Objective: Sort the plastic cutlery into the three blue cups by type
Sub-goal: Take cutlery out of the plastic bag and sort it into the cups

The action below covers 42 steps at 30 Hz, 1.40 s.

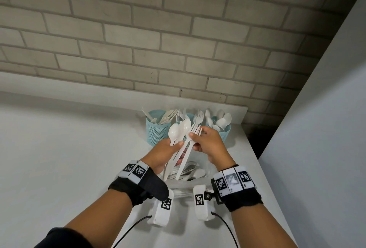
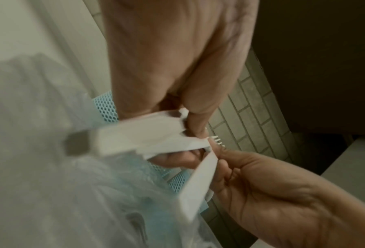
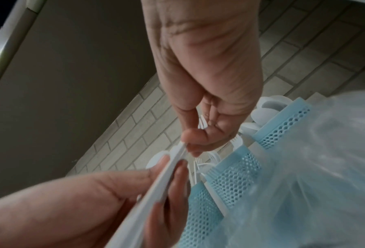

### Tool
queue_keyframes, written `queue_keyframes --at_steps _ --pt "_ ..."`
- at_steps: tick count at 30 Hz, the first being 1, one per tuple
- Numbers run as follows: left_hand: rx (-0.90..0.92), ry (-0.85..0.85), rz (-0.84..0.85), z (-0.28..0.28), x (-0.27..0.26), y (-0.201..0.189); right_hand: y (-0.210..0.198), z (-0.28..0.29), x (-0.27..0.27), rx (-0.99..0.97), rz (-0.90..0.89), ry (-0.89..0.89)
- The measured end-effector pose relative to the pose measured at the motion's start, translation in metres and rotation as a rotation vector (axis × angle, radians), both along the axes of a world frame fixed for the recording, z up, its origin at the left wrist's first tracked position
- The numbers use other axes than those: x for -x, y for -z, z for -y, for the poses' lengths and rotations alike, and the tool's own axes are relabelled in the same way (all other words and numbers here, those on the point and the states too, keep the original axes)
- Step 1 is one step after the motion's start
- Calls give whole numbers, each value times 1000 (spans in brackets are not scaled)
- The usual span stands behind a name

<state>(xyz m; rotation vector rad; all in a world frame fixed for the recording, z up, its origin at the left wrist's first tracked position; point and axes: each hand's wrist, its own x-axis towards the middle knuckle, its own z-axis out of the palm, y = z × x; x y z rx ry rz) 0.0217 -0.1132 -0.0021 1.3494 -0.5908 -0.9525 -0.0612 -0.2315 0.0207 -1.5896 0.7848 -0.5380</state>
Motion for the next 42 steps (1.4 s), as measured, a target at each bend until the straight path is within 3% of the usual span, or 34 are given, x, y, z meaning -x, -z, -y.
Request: queue_keyframes --at_steps 4,7,10,13,17,20,25,30,32,35,40,42 --pt "-10 -67 -60 -1 -6 -2 -19 15 -2 22 -23 27" --pt "-13 -84 -79 -1 -10 -5 -39 32 -6 96 72 146" --pt "-16 -99 -75 -1 -12 -7 -55 50 -12 291 230 372" --pt "-15 -114 -83 -2 -14 -4 -55 54 -23 473 313 459" --pt "-3 -90 -180 -3 -17 -3 -36 47 -35 673 152 435" --pt "5 -61 -222 -5 -20 -5 -19 44 -43 704 -11 299" --pt "19 -23 -306 -9 -24 -5 5 44 -51 848 -449 80" --pt "37 3 -338 -10 -25 -4 -8 45 -51 965 -533 24" --pt "52 9 -348 -9 -25 -3 -17 42 -50 952 -359 78" --pt "60 -4 -371 -8 -23 -3 -28 29 -46 757 -35 38" --pt "65 31 -389 -8 -16 -7 -27 13 -38 466 -74 -291" --pt "56 47 -377 -9 -14 -9 -20 12 -36 422 -44 -327"
